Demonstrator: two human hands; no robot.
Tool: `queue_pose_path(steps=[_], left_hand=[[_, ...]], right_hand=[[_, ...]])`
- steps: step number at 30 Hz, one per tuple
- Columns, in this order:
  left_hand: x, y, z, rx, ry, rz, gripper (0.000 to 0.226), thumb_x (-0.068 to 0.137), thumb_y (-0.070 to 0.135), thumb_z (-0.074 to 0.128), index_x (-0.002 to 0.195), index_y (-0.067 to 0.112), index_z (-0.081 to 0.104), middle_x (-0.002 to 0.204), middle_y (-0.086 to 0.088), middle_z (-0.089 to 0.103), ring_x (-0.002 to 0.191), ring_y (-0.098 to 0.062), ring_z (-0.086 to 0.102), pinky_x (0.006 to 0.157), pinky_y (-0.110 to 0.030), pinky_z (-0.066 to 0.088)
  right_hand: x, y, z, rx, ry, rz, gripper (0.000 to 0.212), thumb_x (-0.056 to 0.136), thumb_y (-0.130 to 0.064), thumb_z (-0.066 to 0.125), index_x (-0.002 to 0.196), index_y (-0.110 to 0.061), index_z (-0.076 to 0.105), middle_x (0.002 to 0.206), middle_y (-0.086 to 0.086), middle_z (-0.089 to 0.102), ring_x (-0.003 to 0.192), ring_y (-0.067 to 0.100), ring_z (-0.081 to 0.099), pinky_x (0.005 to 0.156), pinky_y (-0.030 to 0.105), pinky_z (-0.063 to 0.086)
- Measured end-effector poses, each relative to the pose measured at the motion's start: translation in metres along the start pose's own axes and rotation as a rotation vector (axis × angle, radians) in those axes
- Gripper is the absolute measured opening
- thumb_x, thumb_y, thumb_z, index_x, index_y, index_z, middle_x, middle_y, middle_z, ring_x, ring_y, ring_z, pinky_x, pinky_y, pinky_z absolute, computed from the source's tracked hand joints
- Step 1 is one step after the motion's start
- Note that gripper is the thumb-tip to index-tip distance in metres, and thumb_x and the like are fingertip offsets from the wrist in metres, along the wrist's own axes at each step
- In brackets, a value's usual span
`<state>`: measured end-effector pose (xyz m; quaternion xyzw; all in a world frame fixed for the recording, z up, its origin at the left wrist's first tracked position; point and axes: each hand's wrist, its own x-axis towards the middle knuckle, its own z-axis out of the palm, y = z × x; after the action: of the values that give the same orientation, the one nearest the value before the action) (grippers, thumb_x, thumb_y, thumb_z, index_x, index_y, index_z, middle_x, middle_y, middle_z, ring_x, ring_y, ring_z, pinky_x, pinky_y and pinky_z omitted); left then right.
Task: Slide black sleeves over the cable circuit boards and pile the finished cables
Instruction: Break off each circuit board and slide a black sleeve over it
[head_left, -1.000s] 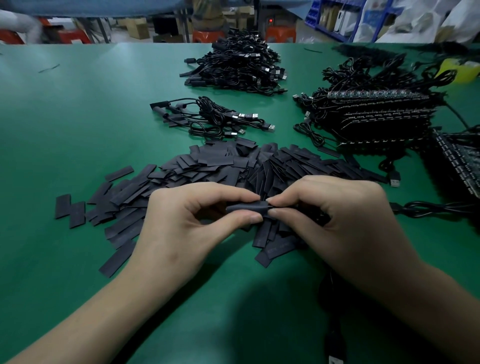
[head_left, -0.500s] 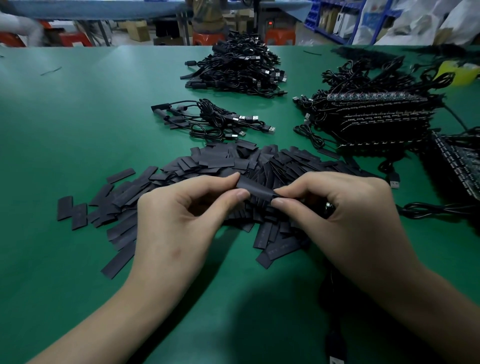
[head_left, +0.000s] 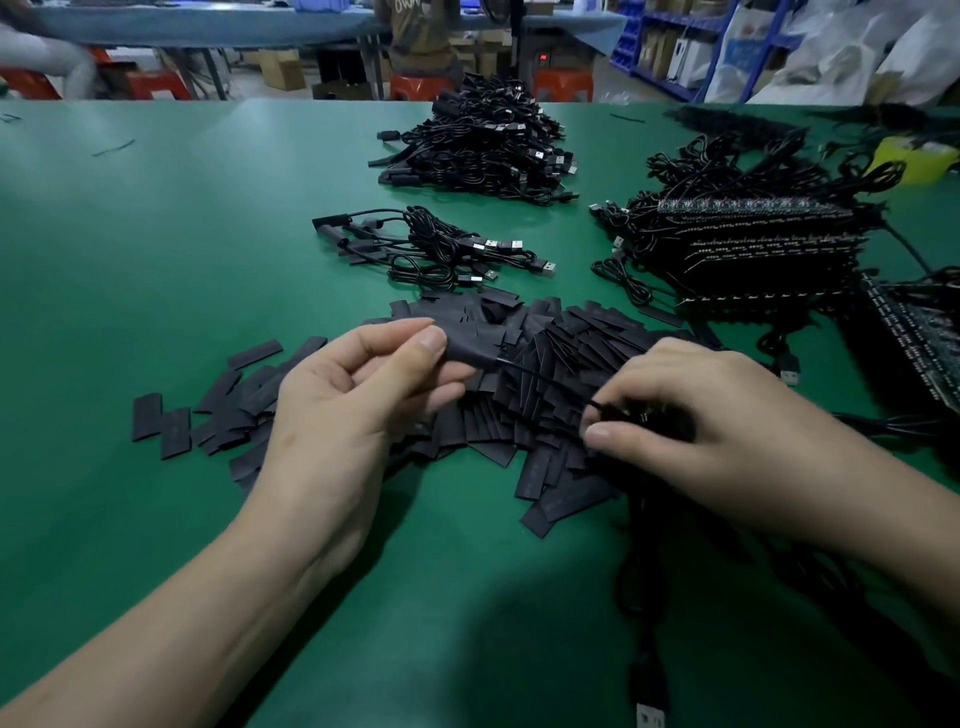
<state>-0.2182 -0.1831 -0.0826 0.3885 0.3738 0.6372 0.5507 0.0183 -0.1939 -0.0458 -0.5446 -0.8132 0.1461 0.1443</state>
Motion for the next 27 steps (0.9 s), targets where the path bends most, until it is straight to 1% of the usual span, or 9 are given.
queue_pose_path(steps=[3, 6, 9, 11, 13, 15, 18, 24, 27], left_hand=[[0.0, -0.002, 0.0, -0.011, -0.023, 0.018, 0.018, 0.076, 0.02, 0.073, 0.092, 0.013, 0.072, 0.078, -0.004, 0.076, 0.076, -0.014, 0.075, 0.07, -0.019, 0.058], [-0.002, -0.001, 0.001, 0.026, -0.07, 0.02, 0.027, 0.082, 0.022, 0.069, 0.107, 0.01, 0.07, 0.092, -0.01, 0.078, 0.085, -0.019, 0.076, 0.074, -0.021, 0.059], [-0.005, -0.004, 0.004, 0.13, -0.165, 0.017, 0.032, 0.086, 0.023, 0.066, 0.114, 0.007, 0.068, 0.098, -0.012, 0.078, 0.089, -0.023, 0.077, 0.076, -0.023, 0.059], [-0.008, -0.007, 0.006, 0.2, -0.22, 0.028, 0.031, 0.084, 0.024, 0.066, 0.11, 0.007, 0.069, 0.095, -0.011, 0.079, 0.088, -0.024, 0.077, 0.077, -0.026, 0.06], [-0.01, -0.01, 0.007, 0.244, -0.258, 0.035, 0.03, 0.082, 0.025, 0.067, 0.106, 0.007, 0.071, 0.092, -0.012, 0.078, 0.085, -0.025, 0.076, 0.077, -0.027, 0.06], [-0.012, -0.012, 0.008, 0.281, -0.287, 0.039, 0.027, 0.081, 0.025, 0.068, 0.103, 0.008, 0.072, 0.091, -0.013, 0.078, 0.082, -0.025, 0.076, 0.076, -0.027, 0.06], [-0.013, -0.015, 0.008, 0.355, -0.323, 0.046, 0.013, 0.088, 0.017, 0.07, 0.1, 0.013, 0.073, 0.091, -0.011, 0.078, 0.084, -0.027, 0.076, 0.079, -0.033, 0.061], [-0.013, -0.015, 0.008, 0.463, -0.333, 0.062, 0.013, 0.087, 0.025, 0.07, 0.099, 0.023, 0.075, 0.094, -0.003, 0.079, 0.087, -0.024, 0.075, 0.083, -0.047, 0.061], [-0.012, -0.017, 0.007, 0.466, -0.324, 0.046, 0.013, 0.087, 0.025, 0.07, 0.099, 0.023, 0.075, 0.094, -0.003, 0.078, 0.088, -0.024, 0.075, 0.083, -0.051, 0.06]], right_hand=[[0.0, 0.002, -0.005, 0.205, -0.057, -0.014, 0.026, 0.091, -0.049, 0.052, 0.089, -0.032, 0.072, 0.083, -0.016, 0.073, 0.078, 0.005, 0.068, 0.079, 0.044, 0.055], [0.002, 0.003, -0.009, 0.496, 0.053, -0.054, 0.022, 0.101, -0.027, 0.051, 0.092, -0.019, 0.069, 0.071, 0.004, 0.071, 0.061, 0.02, 0.071, 0.067, 0.036, 0.058], [0.005, 0.004, -0.019, 0.729, 0.229, -0.029, 0.027, 0.102, -0.033, 0.047, 0.096, -0.02, 0.069, 0.061, 0.006, 0.059, 0.04, 0.021, 0.053, 0.043, 0.028, 0.045], [0.013, 0.003, -0.028, 0.804, 0.274, -0.001, 0.029, 0.107, -0.034, 0.045, 0.097, -0.021, 0.069, 0.058, 0.002, 0.049, 0.039, 0.016, 0.037, 0.038, 0.025, 0.031], [0.03, 0.002, -0.038, 0.694, 0.256, 0.02, 0.031, 0.108, -0.036, 0.044, 0.096, -0.023, 0.069, 0.058, -0.003, 0.045, 0.043, 0.014, 0.032, 0.038, 0.025, 0.026], [0.058, -0.004, -0.042, 0.52, 0.233, 0.044, 0.031, 0.107, -0.038, 0.045, 0.095, -0.025, 0.07, 0.056, -0.009, 0.045, 0.043, 0.01, 0.035, 0.04, 0.024, 0.028], [0.114, -0.02, -0.035, 0.321, 0.248, 0.026, 0.029, 0.105, -0.032, 0.046, 0.093, -0.021, 0.07, 0.053, -0.013, 0.049, 0.042, 0.004, 0.041, 0.042, 0.022, 0.032], [0.225, -0.049, -0.009, -0.119, 0.258, -0.044, 0.034, 0.107, -0.034, 0.042, 0.104, -0.011, 0.067, 0.092, 0.005, 0.063, 0.084, 0.027, 0.057, 0.067, 0.032, 0.036], [0.268, -0.057, 0.004, -0.288, 0.255, -0.046, 0.033, 0.107, -0.033, 0.042, 0.115, -0.011, 0.065, 0.113, 0.012, 0.065, 0.105, 0.035, 0.061, 0.072, 0.035, 0.038]])
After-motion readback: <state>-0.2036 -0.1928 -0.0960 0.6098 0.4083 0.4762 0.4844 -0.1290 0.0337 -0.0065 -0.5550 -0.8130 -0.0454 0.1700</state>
